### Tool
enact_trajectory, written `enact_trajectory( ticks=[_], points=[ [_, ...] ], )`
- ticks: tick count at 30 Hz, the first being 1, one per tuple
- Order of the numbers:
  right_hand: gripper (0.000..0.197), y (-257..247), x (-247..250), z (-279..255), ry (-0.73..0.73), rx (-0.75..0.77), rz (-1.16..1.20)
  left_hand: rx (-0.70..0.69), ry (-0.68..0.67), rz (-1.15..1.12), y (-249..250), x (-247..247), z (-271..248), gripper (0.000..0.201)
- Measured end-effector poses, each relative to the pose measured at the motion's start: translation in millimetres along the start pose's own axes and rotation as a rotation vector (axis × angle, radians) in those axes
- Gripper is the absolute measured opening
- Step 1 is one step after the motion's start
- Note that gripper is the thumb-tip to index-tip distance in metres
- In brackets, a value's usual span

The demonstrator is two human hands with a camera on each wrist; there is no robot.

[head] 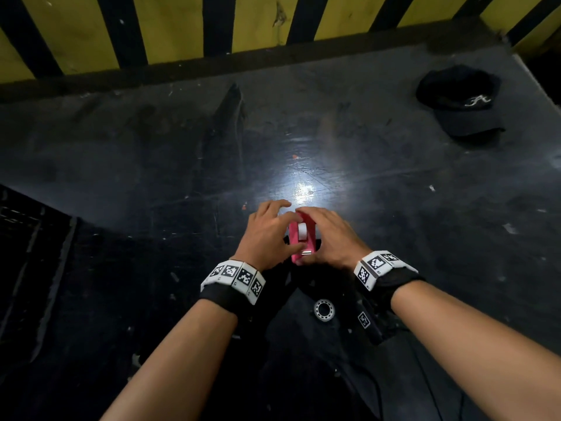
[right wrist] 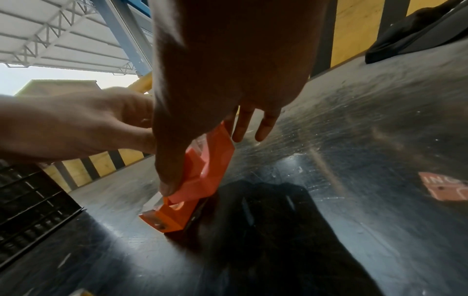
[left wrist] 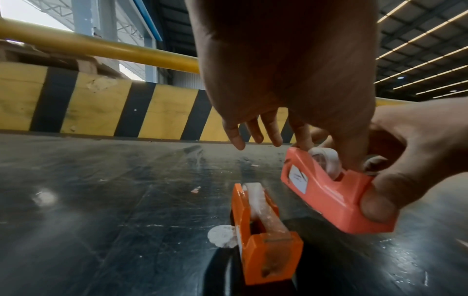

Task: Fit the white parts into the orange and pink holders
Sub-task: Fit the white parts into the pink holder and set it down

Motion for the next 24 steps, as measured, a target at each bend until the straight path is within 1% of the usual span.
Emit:
enact_trajectory(
  ticks=[4, 9, 13, 17, 18, 19, 21, 22, 23, 24],
  points=[
    [0.107, -0.8, -3.3, -1.7, -0.002, 0.016, -0.003, 0.006, 0.029, 0.011, 3.1, -0.5, 1.4, 0.045],
    [0.112, 20.5, -8.0, 4.9, -0.018, -0.047, -0.013, -0.061, 0.084, -0.182, 2.9, 4.5, 0.3, 0.04],
    [0.115, 33.7, -15.8, 16.1, -0.058, -0.072, -0.036, -0.028, 0.095, -0.265, -6.6, 15.0, -3.0, 0.036],
    [0.122, 39.5, -18.0, 16.9, -0.068, -0.08, -0.042, 0.023, 0.048, -0.33, -14.5, 15.9, -5.7, 0.037],
    [0.116, 34.1, -14.1, 14.7, -0.05, -0.076, -0.017, 0.044, 0.037, -0.343, -17.3, 15.1, -6.2, 0.037],
    [0.102, 26.3, -7.5, 12.7, -0.003, -0.056, 0.031, 0.07, 0.027, -0.352, -19.7, 14.8, -6.9, 0.038],
    [0.054, 9.8, 10.8, 9.5, 0.148, 0.025, 0.194, 0.119, 0.014, -0.37, -23.0, 15.2, -9.6, 0.039],
    [0.033, 3.6, 17.8, 7.3, 0.204, 0.037, 0.284, 0.134, 0.015, -0.38, -22.9, 17.1, -11.4, 0.039],
    [0.018, -1.4, 21.3, 4.5, 0.222, 0.026, 0.357, 0.142, 0.015, -0.385, -22.0, 18.7, -13.2, 0.038],
    [0.011, -4.8, 21.9, 1.8, 0.218, 0.004, 0.404, 0.141, 0.018, -0.383, -19.6, 21.7, -15.4, 0.037]
  ],
)
Point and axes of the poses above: each hand's wrist, its own z-axis towards the middle knuckle, its own x-axis out of the back of the hand, y = z × x, the point moved 8 cm from there along z, towards the middle knuckle, and after that the axes turned 10 degrees about z, right-handed, at the moved point
